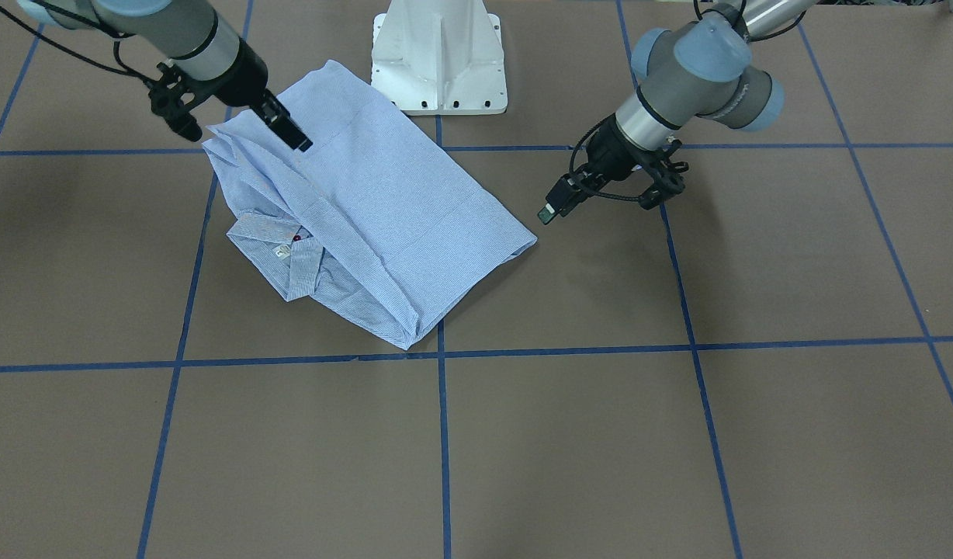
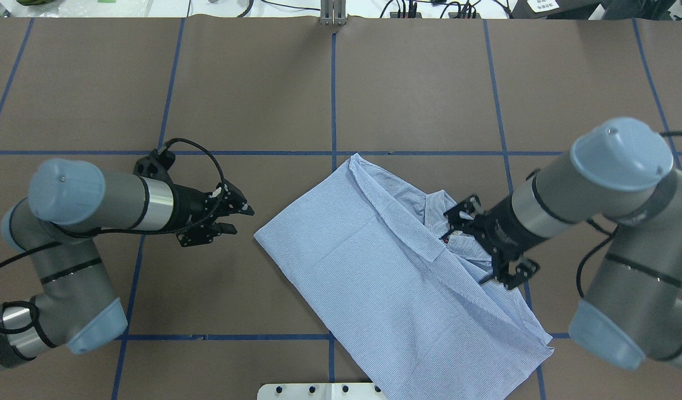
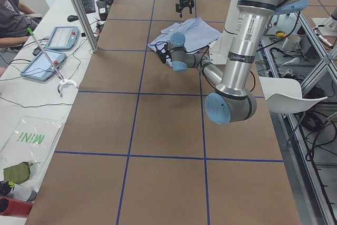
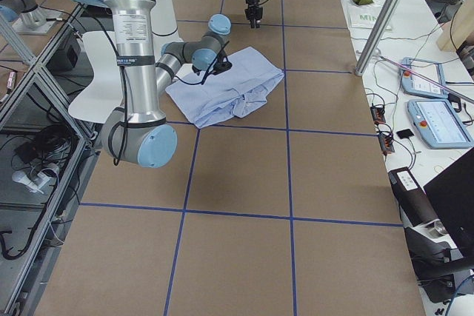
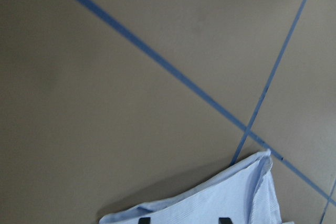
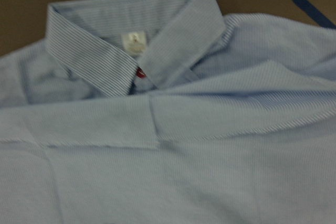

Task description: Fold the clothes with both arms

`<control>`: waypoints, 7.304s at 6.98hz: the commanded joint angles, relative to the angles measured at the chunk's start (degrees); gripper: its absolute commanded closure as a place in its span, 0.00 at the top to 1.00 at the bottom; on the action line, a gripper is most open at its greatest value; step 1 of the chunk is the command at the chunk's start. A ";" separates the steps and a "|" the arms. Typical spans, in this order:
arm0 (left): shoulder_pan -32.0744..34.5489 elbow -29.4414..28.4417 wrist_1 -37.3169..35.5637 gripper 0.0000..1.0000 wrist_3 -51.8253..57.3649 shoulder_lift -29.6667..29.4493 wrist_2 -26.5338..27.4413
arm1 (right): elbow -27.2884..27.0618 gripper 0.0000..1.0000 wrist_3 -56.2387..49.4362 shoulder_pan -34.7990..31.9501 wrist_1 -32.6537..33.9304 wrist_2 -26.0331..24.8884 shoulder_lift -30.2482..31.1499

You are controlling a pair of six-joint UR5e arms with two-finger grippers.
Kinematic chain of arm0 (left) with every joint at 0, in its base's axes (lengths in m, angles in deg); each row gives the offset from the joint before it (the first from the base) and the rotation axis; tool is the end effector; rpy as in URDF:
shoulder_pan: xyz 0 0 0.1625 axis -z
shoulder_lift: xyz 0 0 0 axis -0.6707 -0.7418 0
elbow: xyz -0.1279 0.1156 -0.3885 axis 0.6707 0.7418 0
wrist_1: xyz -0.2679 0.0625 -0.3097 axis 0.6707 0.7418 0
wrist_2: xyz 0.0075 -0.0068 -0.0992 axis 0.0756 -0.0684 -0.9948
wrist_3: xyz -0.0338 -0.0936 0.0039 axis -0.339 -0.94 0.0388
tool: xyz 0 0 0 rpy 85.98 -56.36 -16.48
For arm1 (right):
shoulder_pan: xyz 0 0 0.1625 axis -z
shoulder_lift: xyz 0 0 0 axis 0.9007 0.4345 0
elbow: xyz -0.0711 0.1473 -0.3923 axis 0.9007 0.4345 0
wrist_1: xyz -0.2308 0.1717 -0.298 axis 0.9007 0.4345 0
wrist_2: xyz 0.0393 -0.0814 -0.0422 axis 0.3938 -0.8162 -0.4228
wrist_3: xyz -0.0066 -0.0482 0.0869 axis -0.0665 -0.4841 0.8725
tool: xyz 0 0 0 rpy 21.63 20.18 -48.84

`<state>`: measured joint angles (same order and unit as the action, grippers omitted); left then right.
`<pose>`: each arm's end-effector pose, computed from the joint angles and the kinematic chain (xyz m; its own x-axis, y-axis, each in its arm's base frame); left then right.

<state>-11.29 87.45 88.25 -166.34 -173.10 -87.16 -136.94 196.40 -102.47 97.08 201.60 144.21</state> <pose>0.4540 -0.3875 0.3146 0.1384 -0.5521 -0.8222 0.2959 0.8153 -0.4977 -0.3570 -0.3741 0.2862 0.3604 0.8116 0.4598 -0.3658 0.5764 -0.7308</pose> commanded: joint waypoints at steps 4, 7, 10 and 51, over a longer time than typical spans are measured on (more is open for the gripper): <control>-6.13 -6.01 -2.97 0.60 -3.05 -5.64 4.97 | 8.73 1.00 -14.36 -6.34 -0.77 -9.33 -3.19; -6.40 -6.02 -2.97 0.53 -3.06 -5.03 6.10 | 8.82 1.00 -14.27 -6.25 -0.77 -9.50 -3.28; -6.40 -6.02 -2.97 0.20 -4.55 -5.21 6.55 | 9.00 1.00 -14.19 -6.34 -0.77 -9.59 -3.28; 20.40 -7.77 0.99 0.49 22.25 -3.98 -6.71 | 19.39 1.00 -67.18 7.38 17.07 -37.99 -14.12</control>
<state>8.21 79.70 89.74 -144.16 -177.00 -93.04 -115.75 129.93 -93.53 114.15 163.08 127.21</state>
